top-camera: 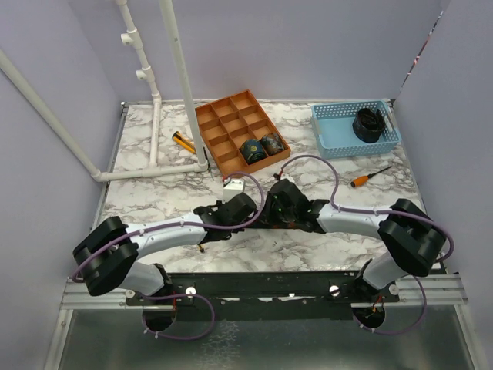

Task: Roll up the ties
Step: Roll the tie at the center of the board.

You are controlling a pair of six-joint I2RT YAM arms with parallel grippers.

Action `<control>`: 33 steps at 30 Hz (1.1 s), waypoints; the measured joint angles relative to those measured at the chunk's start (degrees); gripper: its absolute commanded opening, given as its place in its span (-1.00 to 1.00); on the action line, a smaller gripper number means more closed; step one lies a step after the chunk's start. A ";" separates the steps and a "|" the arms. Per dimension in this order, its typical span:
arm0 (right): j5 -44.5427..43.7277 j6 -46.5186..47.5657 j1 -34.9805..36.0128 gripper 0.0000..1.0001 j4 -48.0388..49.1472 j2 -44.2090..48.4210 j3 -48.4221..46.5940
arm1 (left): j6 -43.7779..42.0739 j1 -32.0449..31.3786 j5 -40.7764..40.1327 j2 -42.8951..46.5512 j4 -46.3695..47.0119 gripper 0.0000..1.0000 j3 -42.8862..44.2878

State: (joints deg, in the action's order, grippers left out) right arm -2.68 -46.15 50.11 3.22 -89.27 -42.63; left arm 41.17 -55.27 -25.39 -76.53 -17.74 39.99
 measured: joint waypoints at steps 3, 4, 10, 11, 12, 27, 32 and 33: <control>-1.03 0.24 -0.26 -0.74 -0.81 2.56 1.97 | 0.20 -1.44 -0.33 -3.10 -0.20 -1.00 1.22; -1.20 0.31 -0.31 -0.74 -1.09 3.41 2.49 | 0.35 -1.99 -0.70 -4.15 -0.28 -1.00 1.79; -1.88 0.61 -0.35 -0.74 -1.66 7.78 5.60 | 1.29 -2.89 -2.27 -6.82 -0.39 -1.00 3.58; -1.86 0.61 -0.35 -0.74 -1.64 8.11 5.97 | 1.42 -2.91 -2.58 -7.04 -0.35 -0.94 3.76; -1.86 0.61 -0.35 -0.74 -1.64 8.31 6.29 | 1.51 -2.89 -2.80 -7.21 -0.37 -0.84 3.89; -0.59 0.74 -0.35 -0.71 -1.60 8.37 7.45 | 2.60 -2.95 -3.63 -7.39 -0.37 -0.21 4.26; -0.22 0.74 -0.35 -0.68 -1.60 8.37 7.45 | 2.75 -2.95 -3.58 -6.32 -0.39 -0.03 4.26; 0.02 0.76 -0.35 -0.65 -1.60 8.37 7.45 | 2.75 -2.95 -3.58 -5.77 -0.39 0.00 4.26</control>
State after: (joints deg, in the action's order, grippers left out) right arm -2.66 -45.39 49.76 1.63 -80.90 -35.18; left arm 43.92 -58.22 -28.97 -82.30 -18.13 44.25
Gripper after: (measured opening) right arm 0.149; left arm 0.460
